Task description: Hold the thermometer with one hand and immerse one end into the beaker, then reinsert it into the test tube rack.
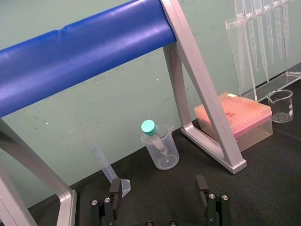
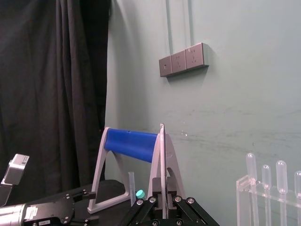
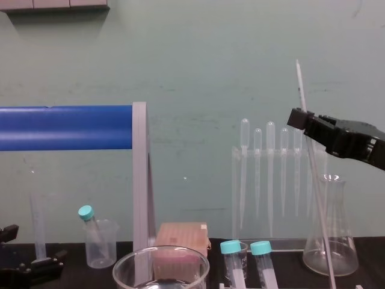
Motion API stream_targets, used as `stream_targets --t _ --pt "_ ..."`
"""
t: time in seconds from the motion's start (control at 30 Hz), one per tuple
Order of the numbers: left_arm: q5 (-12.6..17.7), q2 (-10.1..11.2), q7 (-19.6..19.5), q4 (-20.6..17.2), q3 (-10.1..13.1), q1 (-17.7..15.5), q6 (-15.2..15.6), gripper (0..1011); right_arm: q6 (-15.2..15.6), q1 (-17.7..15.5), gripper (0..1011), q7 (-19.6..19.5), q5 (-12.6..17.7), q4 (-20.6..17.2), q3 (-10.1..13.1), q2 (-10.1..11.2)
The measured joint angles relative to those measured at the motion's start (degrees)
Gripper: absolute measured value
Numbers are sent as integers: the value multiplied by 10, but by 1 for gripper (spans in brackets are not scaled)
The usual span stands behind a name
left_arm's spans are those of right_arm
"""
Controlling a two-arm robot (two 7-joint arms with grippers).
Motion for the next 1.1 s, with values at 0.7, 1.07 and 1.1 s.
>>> stream_targets --t 0.7,1.07,1.1 --pt "0 0 0 0 0 0 0 1008 13 -2 57 -3 3 18 -9 -2" --pt "0 0 0 0 0 0 0 1008 15 -4 57 -7 2 16 -9 -1" --pt "0 0 0 0 0 0 0 1008 15 -4 57 -7 2 16 -9 -1"
